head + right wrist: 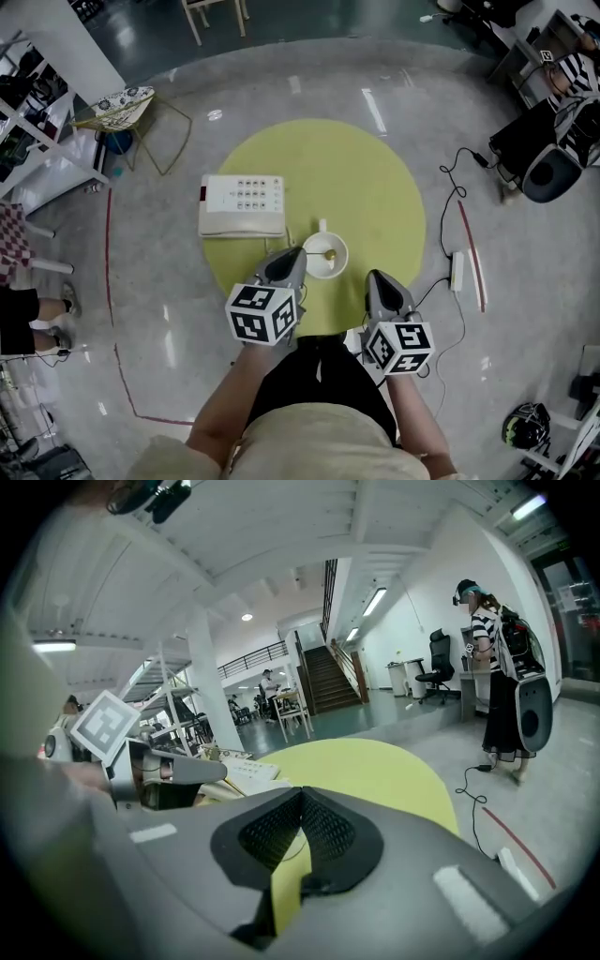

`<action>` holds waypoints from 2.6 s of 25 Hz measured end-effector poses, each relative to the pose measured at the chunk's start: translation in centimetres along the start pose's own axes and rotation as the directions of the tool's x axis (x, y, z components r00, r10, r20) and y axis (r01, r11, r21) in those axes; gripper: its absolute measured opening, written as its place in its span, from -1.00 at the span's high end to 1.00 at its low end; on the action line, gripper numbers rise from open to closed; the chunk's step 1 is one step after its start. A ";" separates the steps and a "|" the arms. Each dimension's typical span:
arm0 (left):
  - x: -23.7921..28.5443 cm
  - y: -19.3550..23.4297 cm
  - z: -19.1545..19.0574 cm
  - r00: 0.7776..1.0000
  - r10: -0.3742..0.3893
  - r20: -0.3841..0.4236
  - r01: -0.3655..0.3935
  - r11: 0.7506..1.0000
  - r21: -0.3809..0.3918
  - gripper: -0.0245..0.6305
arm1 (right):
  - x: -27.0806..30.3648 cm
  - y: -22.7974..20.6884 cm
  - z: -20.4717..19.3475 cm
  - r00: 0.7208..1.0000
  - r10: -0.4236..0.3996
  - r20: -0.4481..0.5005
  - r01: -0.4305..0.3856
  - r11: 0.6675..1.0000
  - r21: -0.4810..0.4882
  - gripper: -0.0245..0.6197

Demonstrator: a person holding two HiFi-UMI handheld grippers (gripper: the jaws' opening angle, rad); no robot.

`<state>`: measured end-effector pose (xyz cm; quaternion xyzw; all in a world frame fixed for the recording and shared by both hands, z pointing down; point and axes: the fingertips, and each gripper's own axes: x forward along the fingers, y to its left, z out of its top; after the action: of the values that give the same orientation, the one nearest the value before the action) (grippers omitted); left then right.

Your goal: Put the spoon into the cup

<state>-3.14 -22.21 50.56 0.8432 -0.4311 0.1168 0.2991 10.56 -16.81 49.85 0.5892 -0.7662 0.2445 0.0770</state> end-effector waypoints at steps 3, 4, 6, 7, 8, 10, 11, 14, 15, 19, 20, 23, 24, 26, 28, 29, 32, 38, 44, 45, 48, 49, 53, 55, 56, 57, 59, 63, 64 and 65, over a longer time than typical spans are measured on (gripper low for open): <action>0.2 0.2 -0.3 1.000 0.012 -0.008 -0.012 1.000 -0.008 0.91 | 0.3 -0.1 -0.2 1.000 0.010 -0.011 -0.010 1.000 -0.003 0.93; 0.3 0.2 -0.3 1.000 0.015 -0.010 -0.015 1.000 -0.011 0.91 | 0.4 -0.2 -0.2 1.000 0.014 -0.014 -0.014 1.000 -0.004 0.92; 0.5 0.2 -0.4 1.000 0.020 -0.015 -0.020 1.000 -0.015 0.91 | 0.5 -0.5 -0.2 1.000 0.019 -0.018 -0.019 1.000 -0.003 0.92; 0.5 0.2 -0.5 1.000 0.023 -0.018 -0.023 1.000 -0.016 0.91 | 0.6 -0.5 -0.2 1.000 0.021 -0.021 -0.021 1.000 -0.002 0.93; 0.6 0.1 -0.6 0.999 0.026 -0.021 -0.026 1.000 -0.017 0.91 | 0.6 -0.6 -0.2 0.999 0.023 -0.023 -0.023 1.000 -0.001 0.93; 0.7 0.1 -0.8 0.999 0.032 -0.027 -0.032 0.999 -0.018 0.91 | 0.7 -0.9 -0.1 0.999 0.027 -0.023 -0.027 1.000 0.002 0.92; 0.8 0.0 -0.8 0.999 0.034 -0.028 -0.035 0.999 -0.019 0.91 | 0.7 -1.0 -0.1 0.999 0.030 -0.024 -0.030 1.000 0.003 0.93; 1.2 -0.2 -0.8 0.999 0.040 -0.030 -0.041 0.999 -0.022 0.91 | 0.9 -1.3 -0.2 0.999 0.037 -0.029 -0.036 0.999 0.007 0.93; 1.2 -0.2 -0.8 0.999 0.043 -0.029 -0.044 0.999 -0.023 0.91 | 0.9 -1.3 -0.2 0.999 0.039 -0.031 -0.039 0.999 0.008 0.92; 1.4 0.1 -0.7 0.998 0.056 -0.029 -0.056 0.998 -0.029 0.91 | 1.2 -1.3 -0.2 0.998 0.051 -0.036 -0.050 0.999 0.007 0.92; 1.4 0.3 -0.6 0.998 0.060 -0.029 -0.061 0.998 -0.030 0.90 | 1.3 -1.3 -0.1 0.998 0.053 -0.036 -0.053 0.999 0.006 0.93; 1.5 0.7 -0.7 0.996 0.080 -0.032 -0.081 0.996 -0.032 0.88 | 1.4 -1.4 -0.2 0.997 0.059 -0.042 -0.059 0.998 0.006 0.92; 1.5 0.9 -0.7 0.996 0.087 -0.032 -0.088 0.996 -0.032 0.88 | 1.4 -1.4 -0.2 0.997 0.060 -0.043 -0.060 0.998 0.007 0.93; 1.4 1.2 -0.8 0.995 0.099 -0.034 -0.100 0.994 -0.032 0.87 | 1.5 -1.4 -0.4 0.997 0.064 -0.046 -0.063 0.998 0.007 0.92; 1.4 1.4 -0.9 0.994 0.106 -0.035 -0.107 0.994 -0.031 0.86 | 1.6 -1.4 -0.4 0.997 0.067 -0.048 -0.066 0.998 0.006 0.92; 1.4 1.5 -0.9 0.993 0.110 -0.035 -0.111 0.993 -0.031 0.85 | 1.6 -1.4 -0.4 0.997 0.068 -0.048 -0.067 0.998 0.006 0.92; 1.4 1.6 -0.9 0.992 0.120 -0.038 -0.121 0.992 -0.030 0.84 | 1.5 -1.5 -0.3 0.996 0.071 -0.050 -0.070 0.998 0.005 0.92; 1.7 2.2 -1.2 0.989 0.139 -0.047 -0.140 0.990 -0.024 0.79 | 1.7 -1.6 -0.3 0.996 0.073 -0.052 -0.073 0.997 0.005 0.92; 1.8 2.5 -1.3 0.987 0.152 -0.052 -0.153 0.988 -0.022 0.72 | 1.6 -1.9 -0.3 0.996 0.070 -0.055 -0.070 0.998 0.006 0.92; 1.9 2.6 -1.3 0.987 0.154 -0.052 -0.155 0.988 -0.020 0.71 | 1.6 -2.0 -0.3 0.996 0.070 -0.055 -0.070 0.998 0.007 0.92; 2.0 2.7 -1.4 0.986 0.156 -0.052 -0.157 0.988 -0.016 0.70 | 1.6 -2.1 -0.5 0.996 0.070 -0.056 -0.070 0.998 0.009 0.92; 2.0 2.7 -1.4 0.987 0.155 -0.052 -0.156 0.988 -0.016 0.67 | 1.6 -2.2 -0.5 0.996 0.070 -0.057 -0.070 0.998 0.009 0.92; 2.2 2.7 -1.4 0.987 0.152 -0.055 -0.153 0.988 -0.013 0.64 | 1.8 -2.3 -0.5 0.996 0.071 -0.058 -0.071 0.997 0.009 0.92; 2.3 2.7 -1.4 0.987 0.150 -0.057 -0.151 0.988 -0.012 0.63 | 1.8 -2.3 -0.5 0.996 0.072 -0.060 -0.072 0.997 0.010 0.93; 2.2 2.7 -1.5 0.987 0.149 -0.057 -0.150 0.989 -0.012 0.63 | 1.8 -2.3 -0.5 0.996 0.073 -0.060 -0.072 0.997 0.010 0.92; 2.2 2.7 -1.5 0.987 0.147 -0.057 -0.148 0.989 -0.012 0.62 | 1.8 -2.2 -0.6 0.996 0.073 -0.060 -0.073 0.997 0.010 0.92; 2.1 2.7 -1.5 0.988 0.144 -0.058 -0.145 0.989 -0.012 0.60 | 1.7 -2.2 -0.6 0.995 0.075 -0.061 -0.074 0.997 0.011 0.93; 2.0 2.8 -2.0 0.988 0.143 -0.061 -0.144 0.989 -0.016 0.57 | 1.8 -2.0 -0.8 0.995 0.080 -0.062 -0.080 0.997 0.009 0.92; 1.9 2.8 -2.1 0.988 0.143 -0.062 -0.144 0.989 -0.016 0.57 | 1.8 -1.9 -0.8 0.995 0.081 -0.062 -0.081 0.997 0.008 0.93; 1.8 2.7 -2.2 0.988 0.143 -0.063 -0.144 0.989 -0.016 0.57 | 1.8 -1.9 -0.8 0.995 0.082 -0.062 -0.082 0.997 0.007 0.92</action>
<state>-4.11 -23.31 54.18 0.8029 -0.4825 0.1594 0.3116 11.66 -18.30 51.84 0.5495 -0.7864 0.2676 0.0895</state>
